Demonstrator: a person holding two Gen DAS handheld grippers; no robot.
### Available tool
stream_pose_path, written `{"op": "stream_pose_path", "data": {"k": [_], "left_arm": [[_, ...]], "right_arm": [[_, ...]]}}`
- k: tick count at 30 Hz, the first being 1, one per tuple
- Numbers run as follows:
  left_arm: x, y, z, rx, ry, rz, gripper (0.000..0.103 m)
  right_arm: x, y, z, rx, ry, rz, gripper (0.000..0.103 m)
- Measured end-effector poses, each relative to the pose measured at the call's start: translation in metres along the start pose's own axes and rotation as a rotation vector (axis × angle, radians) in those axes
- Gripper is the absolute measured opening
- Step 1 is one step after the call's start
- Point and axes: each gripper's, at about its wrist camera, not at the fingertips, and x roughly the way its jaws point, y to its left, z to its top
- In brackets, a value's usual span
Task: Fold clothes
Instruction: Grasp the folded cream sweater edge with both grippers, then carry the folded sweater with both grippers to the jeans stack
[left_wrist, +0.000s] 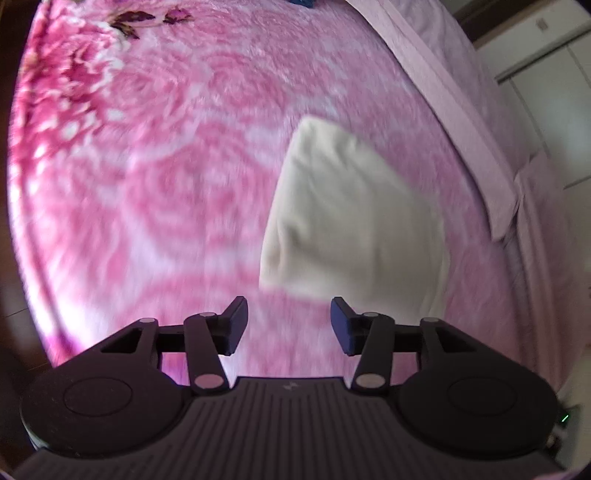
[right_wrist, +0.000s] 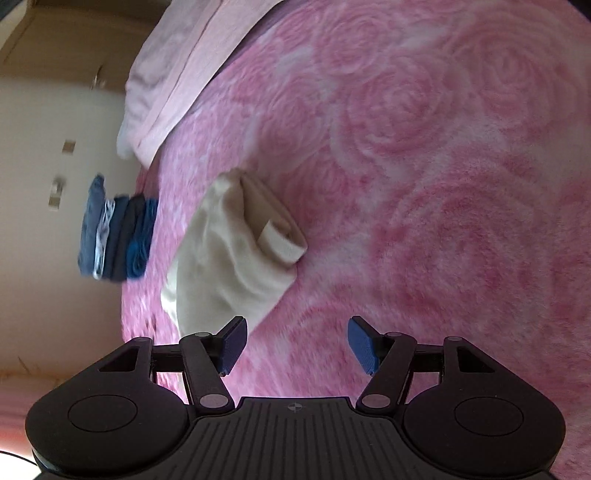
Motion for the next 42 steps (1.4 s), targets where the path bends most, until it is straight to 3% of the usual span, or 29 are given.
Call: {"op": "stream_pose_path", "data": {"k": [3, 7, 12, 16, 21, 25, 29, 30, 31, 32, 33, 38, 42], "left_arm": [[0.018, 0.014, 0.032, -0.007, 0.031, -0.072, 0.045], [0.041, 0.026, 0.065, 0.025, 0.080, -0.145, 0.052], [0.073, 0.044, 0.085, -0.038, 0.146, -0.254, 0.052], [0.095, 0.049, 0.091, -0.100, 0.178, -0.321, 0.052], [0.112, 0.047, 0.094, -0.140, 0.169, -0.347, 0.044], [0.119, 0.038, 0.092, -0.096, 0.161, -0.341, 0.039], [0.122, 0.043, 0.089, -0.141, 0.155, -0.360, 0.033], [0.123, 0.043, 0.088, -0.143, 0.153, -0.360, 0.027], [0.125, 0.043, 0.086, -0.145, 0.152, -0.361, 0.024], [0.125, 0.041, 0.086, -0.139, 0.149, -0.361, 0.019], [0.125, 0.038, 0.086, -0.130, 0.146, -0.362, 0.013], [0.111, 0.021, 0.091, -0.062, 0.132, -0.360, 0.009], [0.083, 0.001, 0.100, -0.006, 0.137, -0.365, 0.008]], "right_arm": [[0.012, 0.005, 0.014, -0.039, -0.040, 0.010, 0.074], [0.038, 0.025, 0.040, -0.148, -0.051, 0.027, 0.076], [0.085, 0.044, 0.074, -0.277, 0.040, 0.034, 0.079], [0.114, 0.042, 0.091, -0.290, 0.135, 0.047, 0.079], [0.135, 0.032, 0.110, -0.265, 0.247, 0.108, 0.080], [0.147, 0.030, 0.121, -0.297, 0.331, 0.163, 0.080], [0.163, 0.034, 0.127, -0.326, 0.406, 0.216, 0.079], [0.167, 0.037, 0.126, -0.339, 0.422, 0.225, 0.076], [0.172, 0.039, 0.125, -0.352, 0.437, 0.232, 0.057], [0.174, 0.038, 0.124, -0.349, 0.441, 0.240, 0.050], [0.176, 0.036, 0.123, -0.334, 0.438, 0.250, 0.049], [0.159, 0.022, 0.113, -0.252, 0.354, 0.278, 0.031], [0.123, 0.026, 0.092, -0.182, 0.263, 0.289, 0.027]]}}
